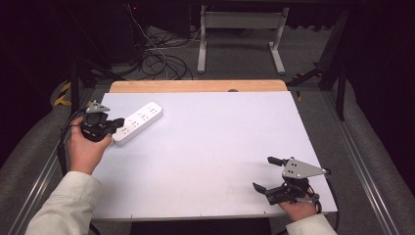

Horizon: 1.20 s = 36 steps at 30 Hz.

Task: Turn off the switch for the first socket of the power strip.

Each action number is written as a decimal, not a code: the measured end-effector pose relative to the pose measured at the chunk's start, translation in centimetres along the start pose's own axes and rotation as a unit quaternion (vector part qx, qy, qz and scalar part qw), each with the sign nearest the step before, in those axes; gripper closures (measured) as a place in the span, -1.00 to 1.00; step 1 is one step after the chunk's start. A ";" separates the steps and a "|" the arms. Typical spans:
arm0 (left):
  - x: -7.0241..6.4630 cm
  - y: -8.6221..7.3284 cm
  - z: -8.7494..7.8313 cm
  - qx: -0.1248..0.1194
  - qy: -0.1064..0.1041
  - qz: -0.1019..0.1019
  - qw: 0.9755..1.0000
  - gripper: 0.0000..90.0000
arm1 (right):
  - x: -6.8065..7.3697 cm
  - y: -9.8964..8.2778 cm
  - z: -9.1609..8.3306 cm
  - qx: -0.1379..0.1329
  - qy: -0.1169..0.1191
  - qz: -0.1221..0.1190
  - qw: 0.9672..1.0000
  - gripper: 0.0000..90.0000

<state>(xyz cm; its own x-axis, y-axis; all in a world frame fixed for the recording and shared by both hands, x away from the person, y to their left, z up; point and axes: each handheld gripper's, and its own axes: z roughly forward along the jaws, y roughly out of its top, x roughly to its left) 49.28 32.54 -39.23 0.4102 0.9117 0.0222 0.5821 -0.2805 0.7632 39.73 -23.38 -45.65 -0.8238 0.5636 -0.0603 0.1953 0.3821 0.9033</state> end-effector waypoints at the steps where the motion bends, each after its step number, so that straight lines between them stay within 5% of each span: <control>1: 0.0 0.0 0.0 0.000 0.000 0.000 1.000 1.00 | 0.0 0.0 0.0 0.000 0.000 0.000 1.000 -0.95; 10: 1.9 -1.1 2.2 0.033 0.035 -0.030 0.998 1.00 | -0.1 0.0 -0.1 0.000 -0.001 0.003 1.000 -0.95; 16: 2.7 -1.5 3.4 0.045 0.031 -0.054 0.997 1.00 | 0.0 0.0 0.0 0.001 0.001 0.002 1.000 -0.95; 36: 3.3 -2.0 6.3 0.063 0.072 -0.056 0.994 1.00 | 0.0 -0.1 0.1 0.004 0.002 0.000 1.000 -0.95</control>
<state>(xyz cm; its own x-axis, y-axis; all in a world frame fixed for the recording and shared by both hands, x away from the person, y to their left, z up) 53.90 34.18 -44.76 0.2385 0.9703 0.0394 0.7051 -0.2010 0.6800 39.77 -23.36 -45.77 -0.8259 0.5608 -0.0578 0.2002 0.3875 0.8999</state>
